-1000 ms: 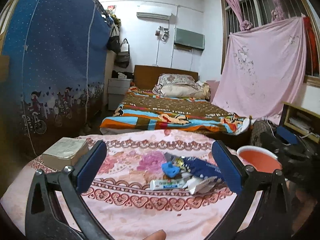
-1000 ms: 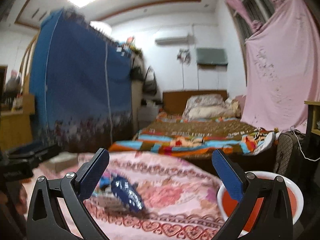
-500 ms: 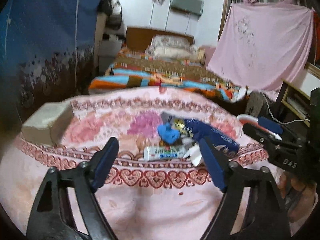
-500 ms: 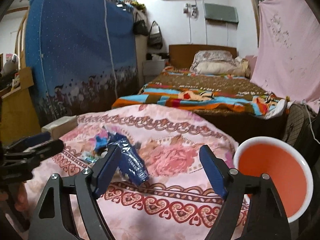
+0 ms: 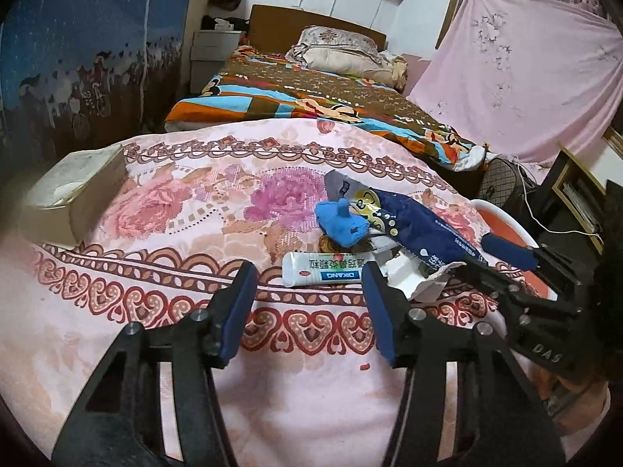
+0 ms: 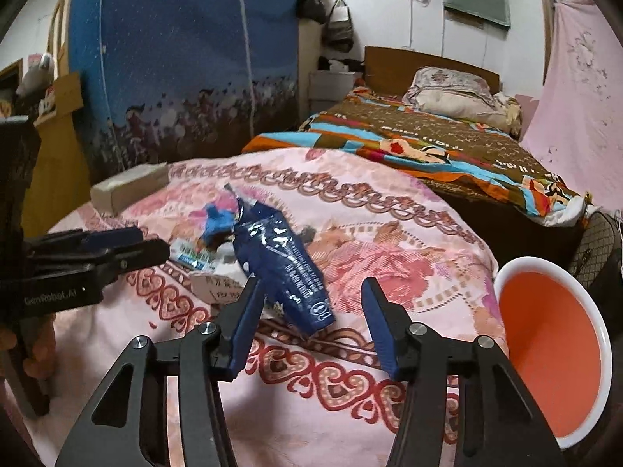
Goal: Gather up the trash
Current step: 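Grasp the blue snack wrapper with the right tool, then lift the blue wrapper with the right tool while the left tool closes on white paper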
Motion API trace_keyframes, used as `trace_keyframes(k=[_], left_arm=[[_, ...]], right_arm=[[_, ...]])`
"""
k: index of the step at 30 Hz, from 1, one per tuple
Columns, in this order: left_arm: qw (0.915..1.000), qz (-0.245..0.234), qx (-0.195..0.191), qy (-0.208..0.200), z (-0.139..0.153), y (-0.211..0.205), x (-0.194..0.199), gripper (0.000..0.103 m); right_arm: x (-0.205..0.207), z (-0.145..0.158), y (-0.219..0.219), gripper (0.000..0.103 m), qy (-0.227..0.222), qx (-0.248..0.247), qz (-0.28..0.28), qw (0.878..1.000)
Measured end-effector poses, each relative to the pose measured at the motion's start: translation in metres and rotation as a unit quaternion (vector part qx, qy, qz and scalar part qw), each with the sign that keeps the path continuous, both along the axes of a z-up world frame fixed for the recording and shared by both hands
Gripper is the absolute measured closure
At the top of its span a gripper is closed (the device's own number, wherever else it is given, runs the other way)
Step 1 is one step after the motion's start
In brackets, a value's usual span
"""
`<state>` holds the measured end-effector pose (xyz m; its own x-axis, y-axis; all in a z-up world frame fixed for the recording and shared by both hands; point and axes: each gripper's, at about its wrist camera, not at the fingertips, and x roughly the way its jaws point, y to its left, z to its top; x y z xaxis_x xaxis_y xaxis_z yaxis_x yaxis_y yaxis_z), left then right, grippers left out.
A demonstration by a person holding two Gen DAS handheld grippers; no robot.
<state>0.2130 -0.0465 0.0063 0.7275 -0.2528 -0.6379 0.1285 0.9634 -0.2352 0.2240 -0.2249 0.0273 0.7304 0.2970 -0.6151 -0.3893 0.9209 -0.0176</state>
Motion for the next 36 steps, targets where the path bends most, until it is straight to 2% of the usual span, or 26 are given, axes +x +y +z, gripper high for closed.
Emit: trace_keyframes(k=[2,6,9,10,15,18,23,36], left_arm=[[0.9999,-0.012,-0.003,-0.006,0.002,-0.003,-0.001,0.069],[0.9987,-0.048,-0.001,-0.018,0.006,-0.012,-0.006,0.073],[0.9966,-0.079,0.005,-0.022,0.008,-0.022,-0.008,0.078],[0.9959,-0.087,0.007,-0.022,0.008,-0.024,-0.008,0.08],[0.9923,-0.121,0.02,-0.016,0.008,-0.036,-0.008,0.085],[0.9905,-0.134,0.029,-0.008,0.007,-0.041,-0.006,0.088],[0.9878,-0.146,0.053,0.013,0.002,-0.053,0.0,0.101],[0.9867,-0.15,0.061,-0.009,0.009,-0.065,0.0,0.103]], right_arm=[[0.002,-0.003,0.003,0.054,0.007,-0.006,0.004,1.0],[0.005,-0.006,0.005,0.068,0.02,-0.01,0.01,1.0],[0.006,-0.006,0.006,0.072,0.023,-0.009,0.014,1.0],[0.006,-0.006,0.006,0.077,0.024,-0.007,0.017,1.0],[0.005,-0.006,0.005,0.088,0.026,-0.002,0.021,0.999],[0.005,-0.005,0.004,0.091,0.024,0.0,0.019,1.0],[0.006,-0.005,0.003,0.093,0.023,0.005,0.018,1.0],[0.001,-0.001,-0.004,0.096,0.005,0.022,0.014,1.0]])
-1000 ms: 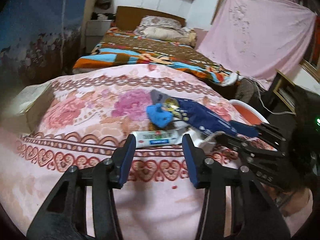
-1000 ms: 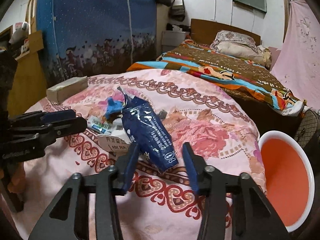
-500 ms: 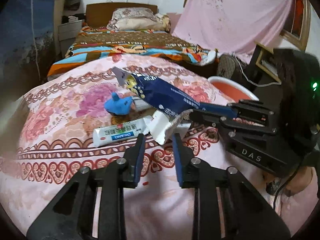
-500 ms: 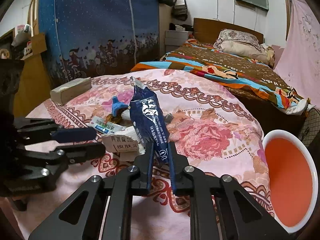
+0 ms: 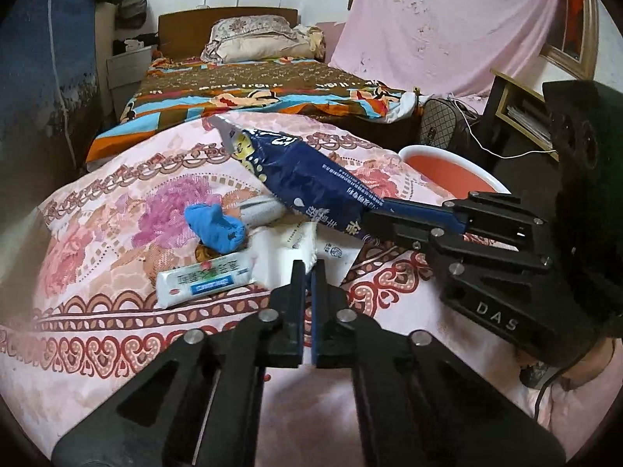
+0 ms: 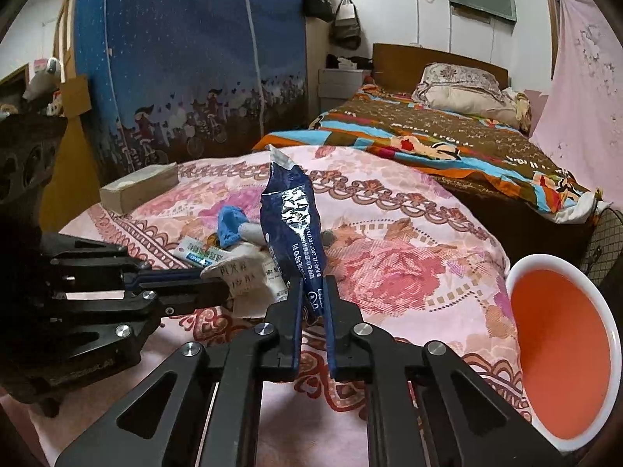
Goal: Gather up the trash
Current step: 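Lift the blue wrapper with the right tool while the left tool closes on white paper, then carry the blue wrapper into the orange basin with the right tool while the left drops the white paper there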
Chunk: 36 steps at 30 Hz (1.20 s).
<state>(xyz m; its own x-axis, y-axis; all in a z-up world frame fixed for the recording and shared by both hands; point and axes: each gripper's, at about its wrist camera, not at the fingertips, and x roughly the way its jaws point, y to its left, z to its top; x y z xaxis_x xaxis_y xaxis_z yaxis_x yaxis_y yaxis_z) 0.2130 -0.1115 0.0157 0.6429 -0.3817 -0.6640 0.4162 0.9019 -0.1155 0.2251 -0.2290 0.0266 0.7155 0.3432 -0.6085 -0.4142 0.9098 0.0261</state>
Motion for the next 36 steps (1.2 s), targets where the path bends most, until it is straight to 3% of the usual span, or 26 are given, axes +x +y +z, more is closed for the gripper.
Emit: trace_keyframes(k=[8,17,27,31,36], left_arm=[[0.9988,0.016,-0.014,-0.045,0.013,0.009,-0.016,0.103],[0.9892,0.052,-0.037,-0.132,0.039,0.017,-0.037,0.103],[0.9714,0.026,-0.037,-0.233,0.079,-0.019,-0.046,0.103],[0.9627,0.0,-0.027,-0.269,0.09,-0.041,-0.052,0.103],[0.9581,-0.031,-0.032,-0.283,0.1,-0.064,-0.053,0.103]], right_arm=[[-0.01,0.008,-0.006,0.096,-0.035,0.019,0.004,0.999],[-0.037,0.032,-0.026,0.096,-0.134,0.068,-0.023,0.988],[-0.068,0.06,-0.062,0.096,-0.259,0.108,-0.093,0.955],[-0.076,0.068,-0.081,0.096,-0.29,0.115,-0.126,0.942],[-0.081,0.074,-0.107,0.096,-0.305,0.126,-0.167,0.929]])
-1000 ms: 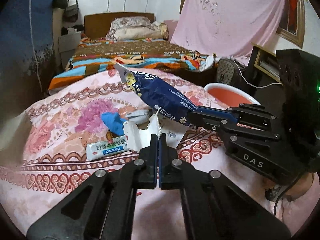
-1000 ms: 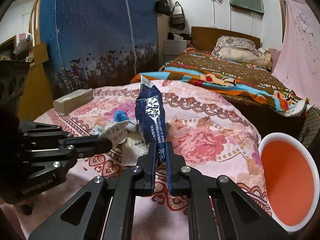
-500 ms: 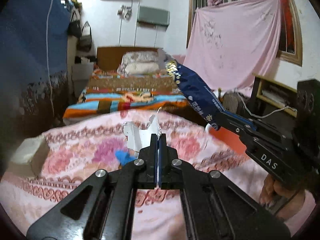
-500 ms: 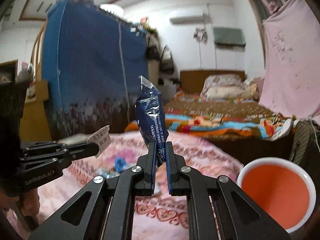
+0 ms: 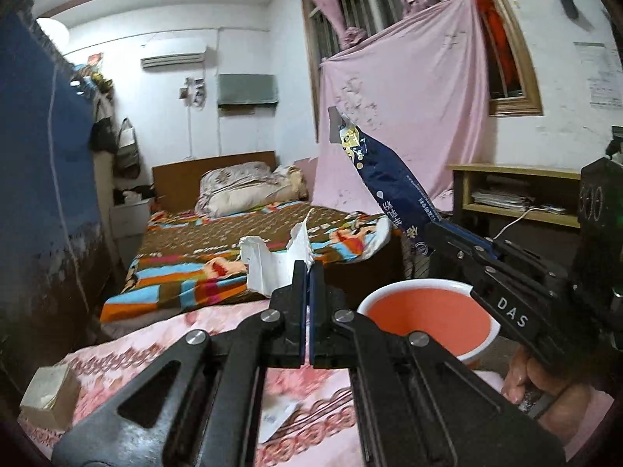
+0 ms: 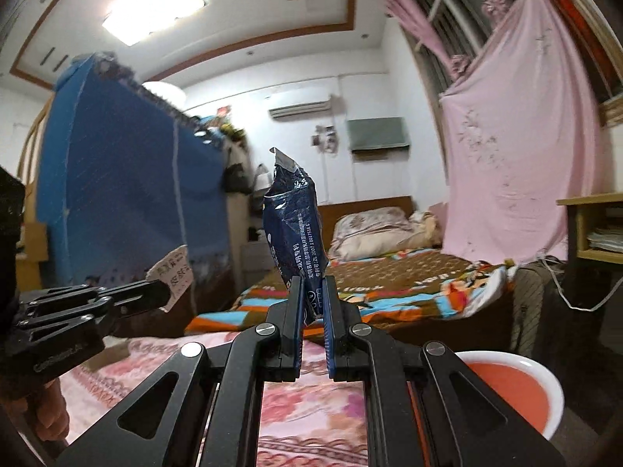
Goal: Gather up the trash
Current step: 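Carry the blue wrapper into the orange basin with the right tool while the left drops the white paper there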
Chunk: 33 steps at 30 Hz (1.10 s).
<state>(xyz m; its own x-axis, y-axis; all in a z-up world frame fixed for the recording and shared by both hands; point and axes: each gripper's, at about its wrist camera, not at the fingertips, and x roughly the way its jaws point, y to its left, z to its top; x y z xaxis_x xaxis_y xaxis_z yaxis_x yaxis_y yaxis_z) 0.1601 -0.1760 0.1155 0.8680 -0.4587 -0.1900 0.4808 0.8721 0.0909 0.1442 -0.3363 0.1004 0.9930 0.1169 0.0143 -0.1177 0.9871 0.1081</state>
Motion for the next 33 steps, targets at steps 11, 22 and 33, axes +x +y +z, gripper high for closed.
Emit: trace_keyframes(k=[11,22,33], left_arm=[[0.9973,-0.07,0.013,0.016,0.002,-0.052,0.007,0.103],[0.9881,-0.127,0.007,0.086,-0.013,-0.102,0.03,0.103],[0.9695,-0.158,-0.014,0.187,-0.031,-0.133,0.065,0.103]], right_arm=[[0.002,-0.004,-0.056,0.096,0.022,0.056,-0.08,0.995],[0.007,-0.018,-0.091,0.095,0.064,0.094,-0.13,0.985],[0.015,-0.032,-0.104,0.093,0.114,0.115,-0.145,0.976]])
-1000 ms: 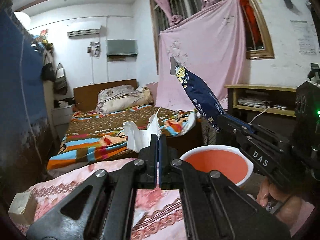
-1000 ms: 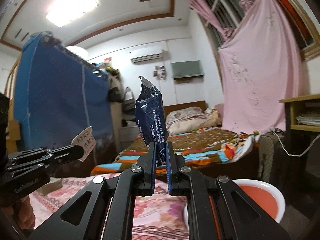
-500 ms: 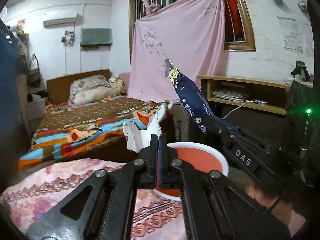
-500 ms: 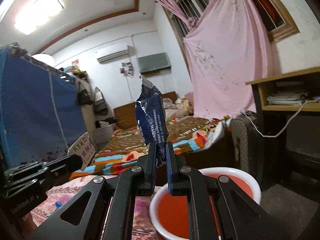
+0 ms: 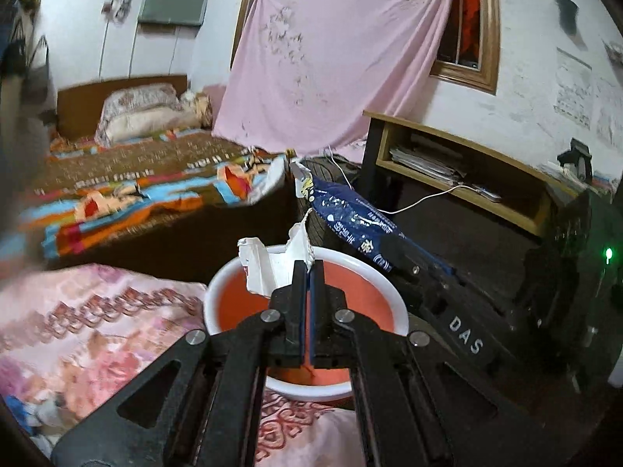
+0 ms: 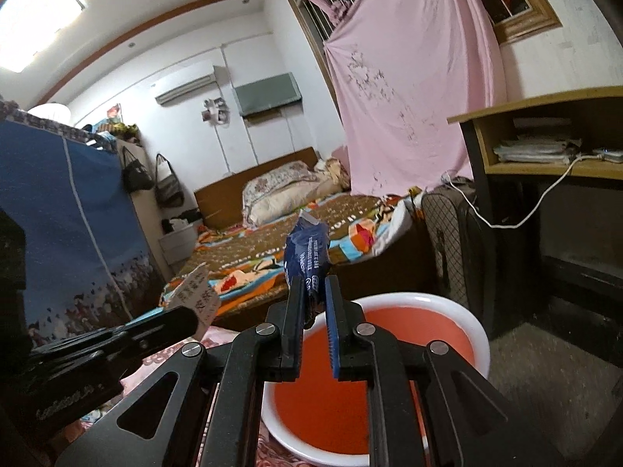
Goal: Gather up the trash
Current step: 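Carry the blue wrapper into the orange basin with the right tool while the left drops the white paper there, then move both open tools back toward the trash on the bedspread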
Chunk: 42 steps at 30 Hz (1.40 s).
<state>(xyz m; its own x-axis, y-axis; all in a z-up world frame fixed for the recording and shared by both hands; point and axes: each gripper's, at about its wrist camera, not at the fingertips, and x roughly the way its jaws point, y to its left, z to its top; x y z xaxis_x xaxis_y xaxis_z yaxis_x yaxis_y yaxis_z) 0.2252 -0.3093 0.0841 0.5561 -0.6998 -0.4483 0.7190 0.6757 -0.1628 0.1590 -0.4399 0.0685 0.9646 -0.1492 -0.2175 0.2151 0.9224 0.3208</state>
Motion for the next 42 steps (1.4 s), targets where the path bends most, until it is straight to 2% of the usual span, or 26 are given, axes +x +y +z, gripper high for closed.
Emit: trace_keyframes(k=[5,9,14,16,20,22,27,33,35,37,42], left_arm=[[0.9989,0.002,-0.001,0.046,-0.01,-0.003,0.014,0.103],[0.9979,0.008,-0.005,0.064,-0.015,0.001,0.017,0.103],[0.9979,0.011,-0.005,0.063,-0.015,0.002,0.015,0.102],[0.998,0.013,-0.007,0.061,-0.015,0.005,0.015,0.1],[0.9984,0.036,-0.008,0.042,-0.011,0.013,0.012,0.097],[0.9982,0.049,-0.01,0.032,-0.01,0.02,0.011,0.095],[0.9954,0.094,-0.017,0.007,-0.006,0.044,0.007,0.086],[0.9886,0.147,-0.03,-0.014,-0.001,0.075,0.004,0.071],[0.9857,0.164,-0.031,-0.022,0.001,0.086,0.002,0.065],[0.9824,0.181,-0.033,-0.031,0.003,0.097,0.0,0.061],[0.9742,0.217,-0.038,-0.051,0.007,0.121,-0.009,0.048]], right_arm=[[0.006,-0.007,-0.006,0.093,0.023,0.016,0.004,1.0],[0.01,-0.011,-0.006,0.09,0.039,0.021,0.007,0.999],[0.01,-0.012,-0.003,0.085,0.045,0.019,0.008,0.999],[0.01,-0.012,-0.003,0.078,0.046,0.018,0.007,0.999],[0.008,-0.01,-0.002,0.077,0.037,0.016,0.007,0.999],[0.005,-0.007,0.0,0.074,0.027,0.01,0.005,1.0],[0.0,0.0,0.008,0.058,0.0,-0.009,0.005,1.0],[-0.002,0.008,0.022,0.055,-0.026,-0.032,0.017,0.999],[-0.003,0.01,0.027,0.05,-0.033,-0.037,0.021,0.999],[-0.003,0.013,0.032,0.037,-0.042,-0.043,0.025,0.998],[-0.004,0.017,0.045,0.029,-0.06,-0.055,0.04,0.996]])
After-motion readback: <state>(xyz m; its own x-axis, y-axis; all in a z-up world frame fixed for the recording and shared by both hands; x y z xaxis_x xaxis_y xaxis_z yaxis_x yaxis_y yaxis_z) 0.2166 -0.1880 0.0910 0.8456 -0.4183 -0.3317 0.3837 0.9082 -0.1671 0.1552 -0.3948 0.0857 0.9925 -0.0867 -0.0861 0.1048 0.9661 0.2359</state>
